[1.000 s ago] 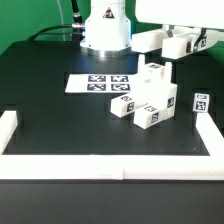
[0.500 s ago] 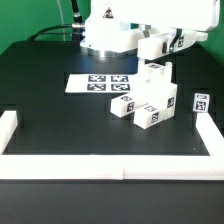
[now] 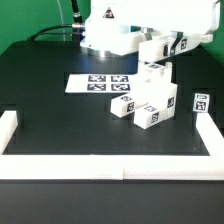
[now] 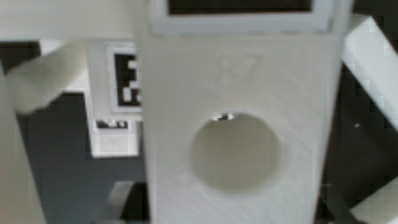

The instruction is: Assemble chair

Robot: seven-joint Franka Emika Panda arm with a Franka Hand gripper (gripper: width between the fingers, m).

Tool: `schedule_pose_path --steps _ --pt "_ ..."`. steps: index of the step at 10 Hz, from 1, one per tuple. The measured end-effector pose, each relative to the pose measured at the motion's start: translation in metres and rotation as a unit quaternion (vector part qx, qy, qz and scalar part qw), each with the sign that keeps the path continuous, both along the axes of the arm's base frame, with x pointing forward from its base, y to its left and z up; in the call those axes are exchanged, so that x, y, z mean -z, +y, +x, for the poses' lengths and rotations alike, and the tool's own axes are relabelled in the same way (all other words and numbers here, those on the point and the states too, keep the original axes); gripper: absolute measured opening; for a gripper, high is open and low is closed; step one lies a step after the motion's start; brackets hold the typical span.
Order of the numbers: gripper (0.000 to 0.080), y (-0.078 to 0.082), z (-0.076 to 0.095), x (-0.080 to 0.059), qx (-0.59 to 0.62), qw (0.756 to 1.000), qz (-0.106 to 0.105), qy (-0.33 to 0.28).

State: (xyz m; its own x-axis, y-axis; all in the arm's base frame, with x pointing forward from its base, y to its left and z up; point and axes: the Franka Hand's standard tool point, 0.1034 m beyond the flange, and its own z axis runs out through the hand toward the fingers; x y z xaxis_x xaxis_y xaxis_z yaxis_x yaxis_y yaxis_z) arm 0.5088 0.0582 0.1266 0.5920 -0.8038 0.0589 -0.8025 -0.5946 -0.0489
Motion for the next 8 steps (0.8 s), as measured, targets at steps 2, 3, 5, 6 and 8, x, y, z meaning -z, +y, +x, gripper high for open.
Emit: schedule_pose_path --steps 2,3,5,6,8 --pt "0.0290 0.0006 0.0003 0.0010 -0.008 1.000 -0.001 0.001" --pt "0.0290 0.0005 0.0000 0.0017 -0.009 1.000 -0.002 0.002" --pt "0.0290 0.0004 -0.0007 0.0035 -0.011 1.000 -0.003 0.003" --pt "0.0290 0.0011 -0.0022 0.0093 -0.008 1.000 -0.006 0.008" --pt "0.0290 0.0041 0.0028 0.0053 -0.023 1.000 -0.007 0.014"
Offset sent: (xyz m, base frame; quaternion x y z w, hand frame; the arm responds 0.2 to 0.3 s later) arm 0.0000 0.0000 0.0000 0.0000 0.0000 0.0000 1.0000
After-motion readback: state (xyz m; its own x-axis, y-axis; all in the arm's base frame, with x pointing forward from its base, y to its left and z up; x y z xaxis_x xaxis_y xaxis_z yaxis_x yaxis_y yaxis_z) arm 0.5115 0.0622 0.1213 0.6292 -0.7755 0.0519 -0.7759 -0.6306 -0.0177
